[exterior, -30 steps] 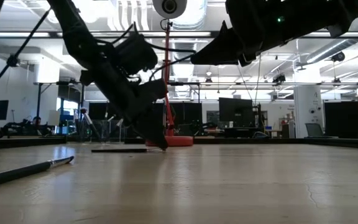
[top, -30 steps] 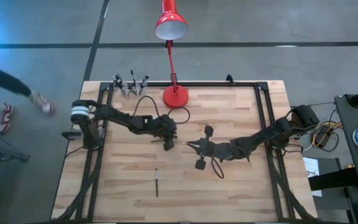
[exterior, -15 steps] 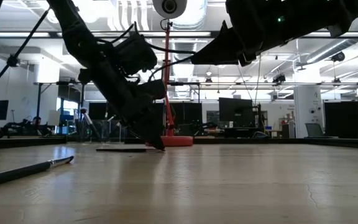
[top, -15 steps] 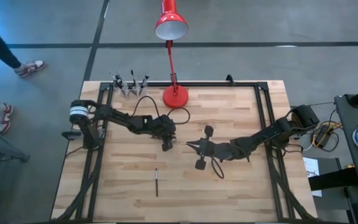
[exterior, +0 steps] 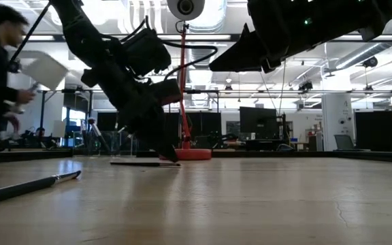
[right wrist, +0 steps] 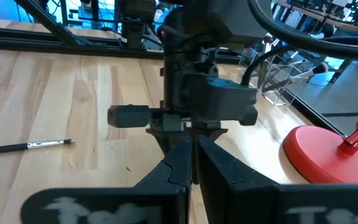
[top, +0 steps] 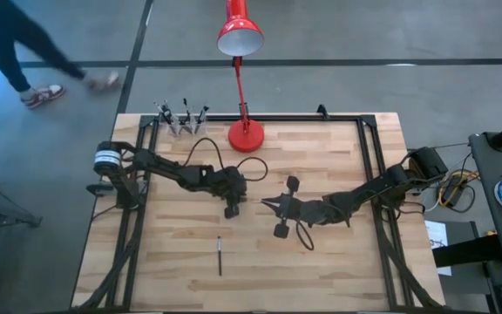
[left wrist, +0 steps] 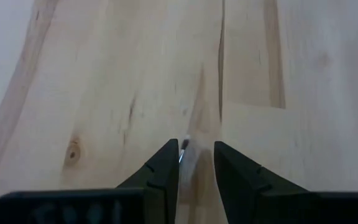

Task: Pick & Place Makeup Supplies
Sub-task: Put the makeup brush into the transparent organizer

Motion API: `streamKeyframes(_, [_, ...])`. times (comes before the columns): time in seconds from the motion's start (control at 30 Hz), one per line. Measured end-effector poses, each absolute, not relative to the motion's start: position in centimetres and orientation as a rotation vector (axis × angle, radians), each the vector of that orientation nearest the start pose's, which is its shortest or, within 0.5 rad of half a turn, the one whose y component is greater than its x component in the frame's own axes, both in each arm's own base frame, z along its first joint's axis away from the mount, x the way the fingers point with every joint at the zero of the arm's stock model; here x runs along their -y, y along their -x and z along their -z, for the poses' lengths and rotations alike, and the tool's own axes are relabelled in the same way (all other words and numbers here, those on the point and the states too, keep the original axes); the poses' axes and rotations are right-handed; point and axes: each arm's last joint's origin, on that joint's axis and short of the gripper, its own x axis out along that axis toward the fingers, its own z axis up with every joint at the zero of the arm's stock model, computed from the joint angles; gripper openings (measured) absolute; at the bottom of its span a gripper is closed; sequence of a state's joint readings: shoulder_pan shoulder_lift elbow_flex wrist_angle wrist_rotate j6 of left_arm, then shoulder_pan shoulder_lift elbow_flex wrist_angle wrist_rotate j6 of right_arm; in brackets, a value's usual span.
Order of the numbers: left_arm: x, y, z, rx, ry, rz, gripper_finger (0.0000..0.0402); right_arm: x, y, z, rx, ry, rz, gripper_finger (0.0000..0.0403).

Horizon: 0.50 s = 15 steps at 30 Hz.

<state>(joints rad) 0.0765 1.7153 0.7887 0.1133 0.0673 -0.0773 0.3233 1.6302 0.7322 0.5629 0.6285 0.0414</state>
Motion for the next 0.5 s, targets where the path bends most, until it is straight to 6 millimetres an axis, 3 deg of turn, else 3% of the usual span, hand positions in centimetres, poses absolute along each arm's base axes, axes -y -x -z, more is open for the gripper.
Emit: streamKeyframes(0.5, [-2.01, -32.04, -13.52, -0.793, 0.037, 0.000, 0.0094, -8.60, -31.01, -18.28, -0.293, 0.113, 0.308, 0.0018])
